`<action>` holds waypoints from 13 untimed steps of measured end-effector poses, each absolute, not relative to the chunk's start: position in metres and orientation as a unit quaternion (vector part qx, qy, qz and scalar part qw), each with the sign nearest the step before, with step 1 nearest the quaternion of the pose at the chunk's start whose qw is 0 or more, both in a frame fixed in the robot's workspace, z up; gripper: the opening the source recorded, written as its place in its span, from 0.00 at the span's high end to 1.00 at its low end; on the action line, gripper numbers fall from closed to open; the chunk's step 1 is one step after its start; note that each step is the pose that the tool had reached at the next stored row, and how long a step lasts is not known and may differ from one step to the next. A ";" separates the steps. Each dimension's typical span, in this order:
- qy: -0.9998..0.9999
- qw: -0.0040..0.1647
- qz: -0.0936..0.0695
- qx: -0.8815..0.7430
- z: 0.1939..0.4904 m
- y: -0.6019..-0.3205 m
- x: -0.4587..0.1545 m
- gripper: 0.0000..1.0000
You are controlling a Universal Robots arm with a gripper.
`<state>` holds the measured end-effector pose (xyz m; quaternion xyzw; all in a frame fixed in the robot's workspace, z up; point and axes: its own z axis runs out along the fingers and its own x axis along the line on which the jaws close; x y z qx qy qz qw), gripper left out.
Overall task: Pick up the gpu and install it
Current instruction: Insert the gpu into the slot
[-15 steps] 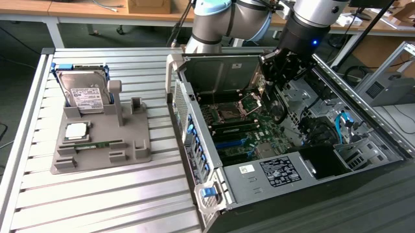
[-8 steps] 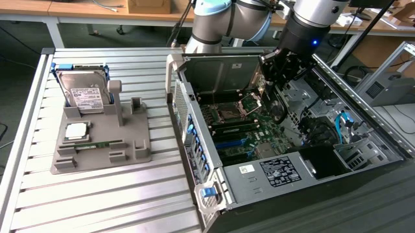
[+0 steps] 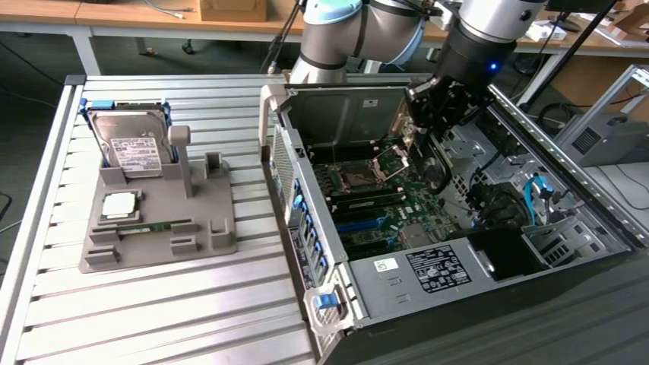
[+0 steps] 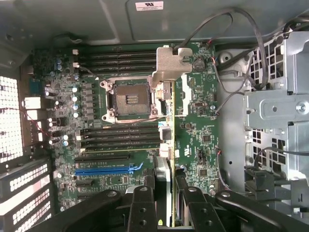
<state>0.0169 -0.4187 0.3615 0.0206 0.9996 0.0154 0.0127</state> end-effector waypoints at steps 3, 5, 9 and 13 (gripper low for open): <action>1.000 0.012 0.016 0.001 0.361 -0.419 0.017 0.73; 1.000 0.012 0.016 -0.010 0.361 -0.419 0.017 0.73; 1.000 0.012 0.016 -0.022 0.361 -0.419 0.017 0.73; 0.999 0.012 0.016 -0.033 0.361 -0.419 0.017 0.73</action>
